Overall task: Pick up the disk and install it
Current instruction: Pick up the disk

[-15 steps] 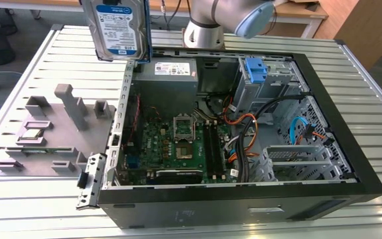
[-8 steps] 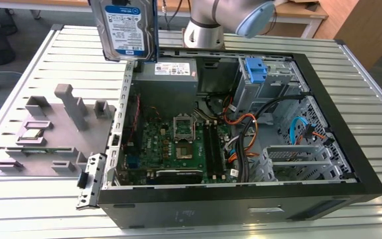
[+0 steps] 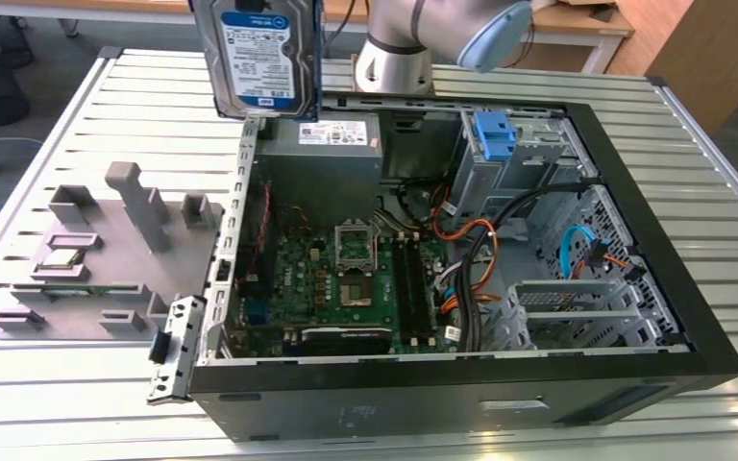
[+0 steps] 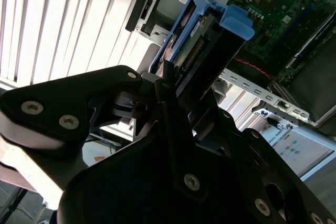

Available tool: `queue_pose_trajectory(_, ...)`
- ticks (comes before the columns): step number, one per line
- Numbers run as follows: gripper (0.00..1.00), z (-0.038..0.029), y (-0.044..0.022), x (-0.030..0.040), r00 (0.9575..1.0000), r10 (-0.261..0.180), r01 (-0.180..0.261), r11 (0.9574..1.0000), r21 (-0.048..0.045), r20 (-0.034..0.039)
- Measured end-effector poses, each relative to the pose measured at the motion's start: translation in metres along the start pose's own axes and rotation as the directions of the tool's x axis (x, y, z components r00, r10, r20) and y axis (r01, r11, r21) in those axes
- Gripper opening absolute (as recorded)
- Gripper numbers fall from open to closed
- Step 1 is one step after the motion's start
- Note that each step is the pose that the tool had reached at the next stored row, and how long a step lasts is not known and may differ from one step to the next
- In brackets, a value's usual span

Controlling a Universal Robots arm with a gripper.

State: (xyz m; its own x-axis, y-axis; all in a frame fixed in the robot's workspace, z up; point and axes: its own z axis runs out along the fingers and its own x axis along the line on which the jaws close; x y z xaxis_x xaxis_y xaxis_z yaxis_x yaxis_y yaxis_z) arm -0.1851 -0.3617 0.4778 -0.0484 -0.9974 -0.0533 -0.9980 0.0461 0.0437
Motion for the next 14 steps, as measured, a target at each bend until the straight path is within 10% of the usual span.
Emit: queue_pose_trajectory(14,0.35,-0.0008,-0.0275,-0.0013,1.0,0.0,0.0,1.0,0.0,0.0)
